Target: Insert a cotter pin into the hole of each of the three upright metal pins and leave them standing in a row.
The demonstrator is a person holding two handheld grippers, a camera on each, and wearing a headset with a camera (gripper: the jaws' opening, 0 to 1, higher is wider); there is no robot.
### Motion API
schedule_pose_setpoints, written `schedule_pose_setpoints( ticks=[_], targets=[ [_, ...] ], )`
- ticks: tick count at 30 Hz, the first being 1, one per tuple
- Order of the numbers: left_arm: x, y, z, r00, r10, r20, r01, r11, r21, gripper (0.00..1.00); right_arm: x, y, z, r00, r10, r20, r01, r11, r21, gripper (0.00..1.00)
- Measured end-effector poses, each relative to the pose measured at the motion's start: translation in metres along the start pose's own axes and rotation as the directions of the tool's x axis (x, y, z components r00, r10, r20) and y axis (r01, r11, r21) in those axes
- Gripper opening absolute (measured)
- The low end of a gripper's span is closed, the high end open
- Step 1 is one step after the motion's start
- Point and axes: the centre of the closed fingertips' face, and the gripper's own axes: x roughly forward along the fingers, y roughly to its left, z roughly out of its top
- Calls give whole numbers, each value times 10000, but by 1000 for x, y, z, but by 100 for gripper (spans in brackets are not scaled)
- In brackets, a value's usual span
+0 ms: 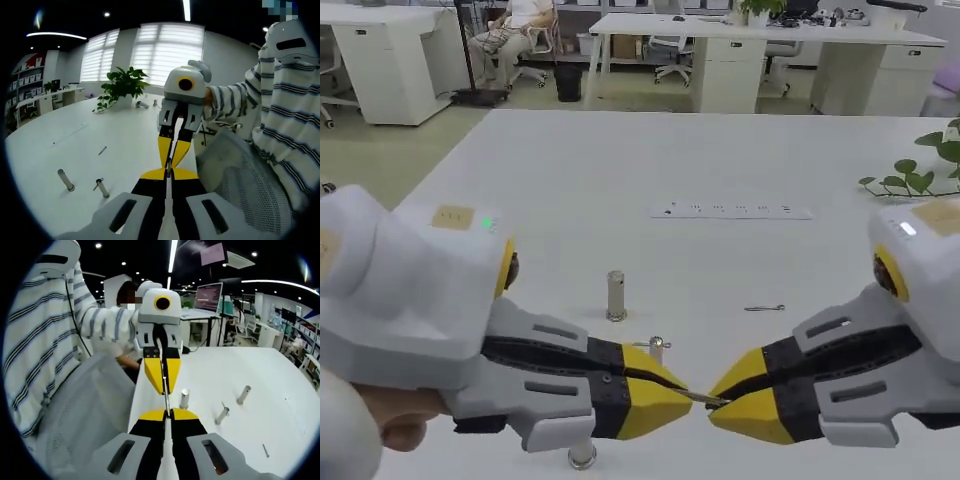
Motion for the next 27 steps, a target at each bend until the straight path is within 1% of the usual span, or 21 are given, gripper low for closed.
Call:
schedule_pose_setpoints(
  ticks=[2,4,5,7,8,10,12,15,17,19,20,21,22,23,25,26,27],
  targets=[
    [0,-1,-3,9999,-67,-95,67,10000,-23,0,1,1,-1,10000,32,-84,-31,10000,57,4],
    [0,-2,-8,9994,-151,-297,140,9992,-367,0,2,2,-2,9998,57,-172,-54,9999,163,4],
    [0,-3,-9,9992,-197,-344,182,9989,-437,0,3,4,-3,9997,97,-213,-92,9997,209,4],
    [0,-3,-10,9993,-141,-336,134,9997,-218,1,3,4,-4,9997,70,-245,-64,9997,244,3],
    [0,-3,-10,9993,-121,-351,113,9997,-220,1,3,3,-4,9997,45,-240,-39,9997,243,3],
    [0,-2,-11,9992,-68,-399,57,9996,-284,1,5,4,-5,9996,64,-284,-56,9996,291,3],
    [-1,-1,-13,9989,-6,-474,-18,9987,-510,1,7,5,-6,9993,95,-372,-85,9996,272,3],
    [-2,1,-14,9986,88,-513,-112,9988,-479,2,8,4,-6,9991,74,-413,-64,9997,248,3],
    [-3,2,-14,9988,157,-456,-179,9987,-480,3,9,3,-6,9990,26,-443,-13,9996,294,3],
    [-6,6,-13,9989,331,-332,-345,9985,-431,5,9,1,-7,9987,-56,-513,76,9991,407,3],
    [-7,7,-14,9987,409,-300,-422,9981,-452,9,9,0,-9,9982,-74,-599,99,9991,407,3],
    [-9,9,-15,9982,513,-303,-529,9970,-560,11,9,-1,-10,9977,-101,-671,127,9992,387,3],
    [-11,14,-18,9968,731,-328,-755,9939,-805,13,9,-3,-13,9964,-168,-826,198,9992,358,3],
    [-14,17,-21,9951,917,-382,-948,9915,-890,15,9,-4,-15,9949,-175,-989,215,9990,395,3],
    [-19,25,-27,9901,1314,-500,-1351,9876,-802,19,10,-7,-20,9916,-339,-1247,406,9979,514,3],
    [-23,31,-31,9854,1614,-550,-1656,9828,-823,22,10,-9,-23,9898,-416,-1365,506,9967,633,3],
    [-25,33,-33,9831,1745,-551,-1789,9797,-899,25,10,-11,-27,9861,-479,-1592,620,9944,852,3]
  ],
)
